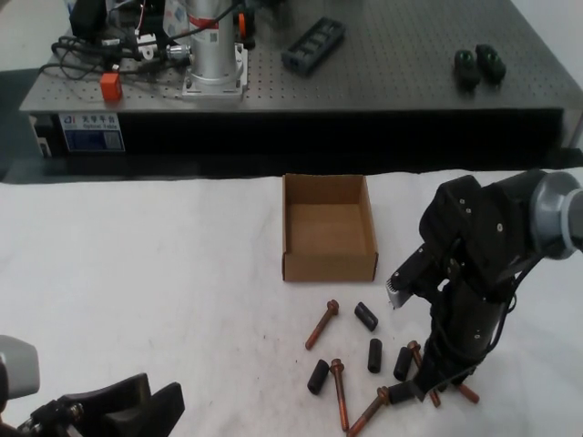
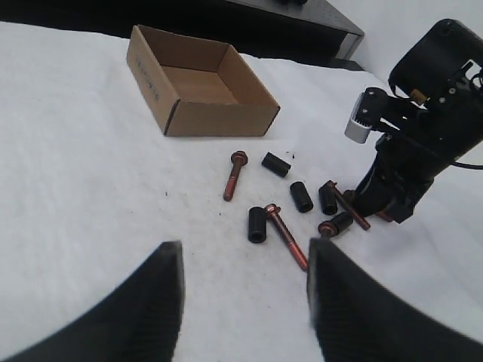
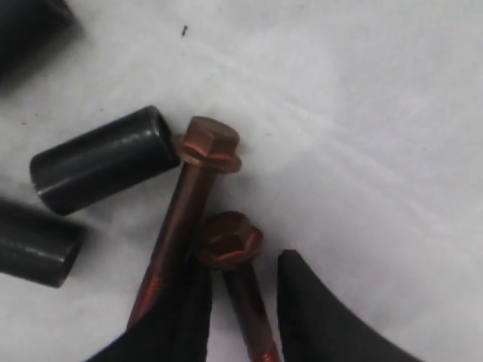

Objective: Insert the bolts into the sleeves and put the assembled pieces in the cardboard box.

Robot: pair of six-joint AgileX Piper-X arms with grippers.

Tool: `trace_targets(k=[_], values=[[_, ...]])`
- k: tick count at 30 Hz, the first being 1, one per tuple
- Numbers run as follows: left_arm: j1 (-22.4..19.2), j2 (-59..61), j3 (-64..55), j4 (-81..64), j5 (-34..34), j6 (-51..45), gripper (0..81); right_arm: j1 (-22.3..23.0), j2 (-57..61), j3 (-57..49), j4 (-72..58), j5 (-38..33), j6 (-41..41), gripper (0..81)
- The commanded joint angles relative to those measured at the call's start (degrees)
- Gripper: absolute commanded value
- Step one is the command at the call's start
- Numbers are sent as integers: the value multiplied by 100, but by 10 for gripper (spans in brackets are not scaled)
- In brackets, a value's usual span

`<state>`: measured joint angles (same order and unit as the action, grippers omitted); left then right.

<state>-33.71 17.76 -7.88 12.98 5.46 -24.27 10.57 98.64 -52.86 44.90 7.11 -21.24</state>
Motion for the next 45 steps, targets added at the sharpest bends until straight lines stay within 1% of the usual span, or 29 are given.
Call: trace_targets(k=[1, 2, 3, 5, 6, 7, 11, 15, 19, 23, 26, 29, 34, 37, 39, 42, 45], values=[[-2, -57, -23, -114, 152, -59, 366, -42, 29, -55, -77, 2, -57, 209], [-2, -33, -23, -114, 296, -59, 366, -42, 37, -55, -51, 2, -57, 190], [-2, 23, -23, -114, 390, -59, 366, -42, 46, -49, -20, 2, -57, 151], [-2, 211, -37, -114, 558, -36, 366, -58, 44, -34, 14, 2, -57, 35], [-2, 373, -68, -114, 590, 0, 366, -57, 44, -39, 13, 2, -57, 31], [-2, 568, -113, -114, 663, 87, 366, -83, 44, -39, 13, 2, -57, 48], [-2, 1649, -697, -114, 903, 557, 366, -148, -146, -23, -44, -39, 226, 48], [-35, 3230, -1726, 80, 902, 1289, 366, -175, -914, -7, -20, -567, 613, 48], [-198, 5048, -3267, 1237, 893, 1942, 366, -190, -1929, -7, 242, -970, 963, 48], [-444, 6698, -4810, 2551, 755, 2161, 366, -188, -2866, -7, 640, -981, 1147, 48], [-660, 7574, -5787, 3164, 488, 2286, 366, -207, -3457, -7, 907, -981, 1221, 48], [-839, 8227, -6568, 3534, 157, 2427, 366, -261, -3878, -7, 1061, -981, 1383, 48], [-1018, 8873, -7194, 3760, 156, 2427, 366, -395, -4341, -7, 1149, -1011, 1493, 48], [-1123, 9074, -7263, 3823, 156, 2611, 366, -491, -4444, -7, 1159, -1074, 1503, 48], [-1176, 9188, -7263, 4047, 14, 2647, 366, -547, -4447, -7, 1171, -1074, 1503, 48], [-1182, 9361, -7263, 4169, -92, 2647, 366, -592, -4447, -7, 1175, -1151, 1503, 48], [-1182, 9495, -7263, 3987, -103, 2647, 366, -603, -4447, -7, 1175, -1215, 1503, 48]])
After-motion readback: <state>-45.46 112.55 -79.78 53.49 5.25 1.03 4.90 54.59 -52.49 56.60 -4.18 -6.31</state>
